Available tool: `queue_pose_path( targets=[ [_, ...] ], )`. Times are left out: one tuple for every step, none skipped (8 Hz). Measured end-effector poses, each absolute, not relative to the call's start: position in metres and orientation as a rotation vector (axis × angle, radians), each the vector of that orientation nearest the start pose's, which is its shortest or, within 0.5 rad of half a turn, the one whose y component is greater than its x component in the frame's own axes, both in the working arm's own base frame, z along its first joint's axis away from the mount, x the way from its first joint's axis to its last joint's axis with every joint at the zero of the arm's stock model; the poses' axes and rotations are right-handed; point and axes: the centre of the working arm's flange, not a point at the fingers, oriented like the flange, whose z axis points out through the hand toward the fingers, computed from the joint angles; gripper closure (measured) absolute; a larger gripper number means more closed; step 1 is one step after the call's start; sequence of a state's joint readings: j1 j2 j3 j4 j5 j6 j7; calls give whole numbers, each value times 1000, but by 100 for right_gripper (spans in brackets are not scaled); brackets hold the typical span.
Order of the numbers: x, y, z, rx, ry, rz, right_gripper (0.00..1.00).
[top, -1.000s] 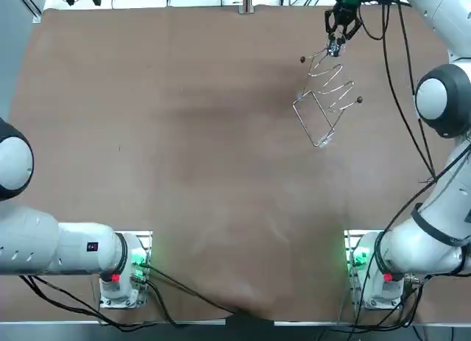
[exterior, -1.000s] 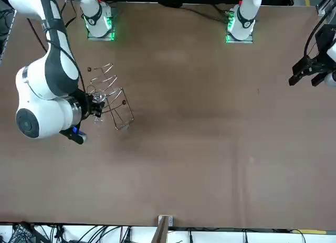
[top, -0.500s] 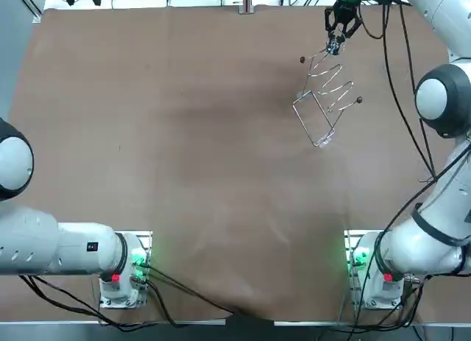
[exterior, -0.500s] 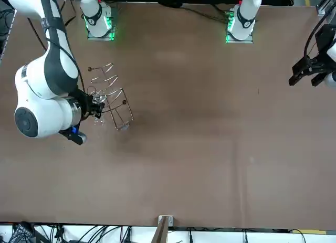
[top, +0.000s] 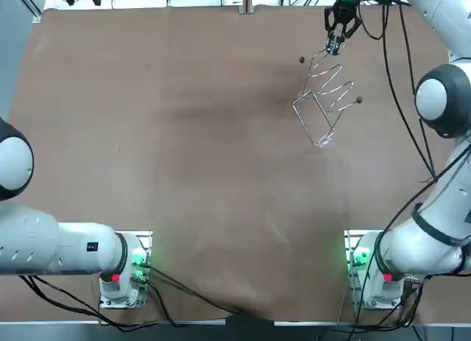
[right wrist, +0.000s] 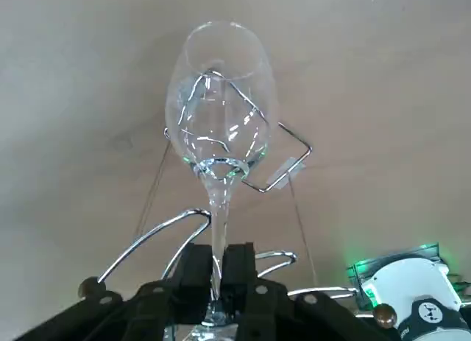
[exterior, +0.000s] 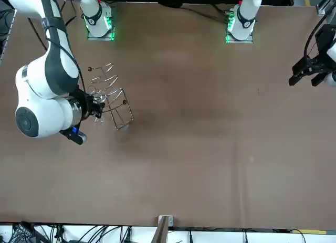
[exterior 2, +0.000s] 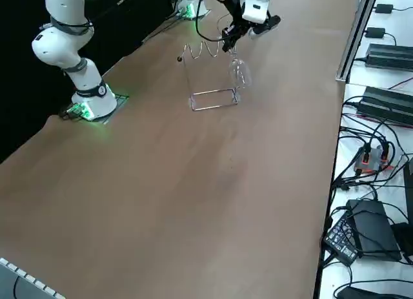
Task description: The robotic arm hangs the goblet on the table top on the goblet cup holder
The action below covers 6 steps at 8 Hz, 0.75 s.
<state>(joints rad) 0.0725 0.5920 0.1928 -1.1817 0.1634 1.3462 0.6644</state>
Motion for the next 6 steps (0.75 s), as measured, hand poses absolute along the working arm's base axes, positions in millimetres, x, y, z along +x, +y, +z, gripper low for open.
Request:
queue_pose_path(
  targets=[
    [652,165,426,-2928,603,761,89],
    [650,165,423,-2931,603,778,89],
    [648,165,419,-2933,602,795,89],
    [646,165,416,-2934,602,806,89],
    [645,166,415,-2936,601,812,89],
    [643,167,414,-2937,599,818,89]
  ],
)
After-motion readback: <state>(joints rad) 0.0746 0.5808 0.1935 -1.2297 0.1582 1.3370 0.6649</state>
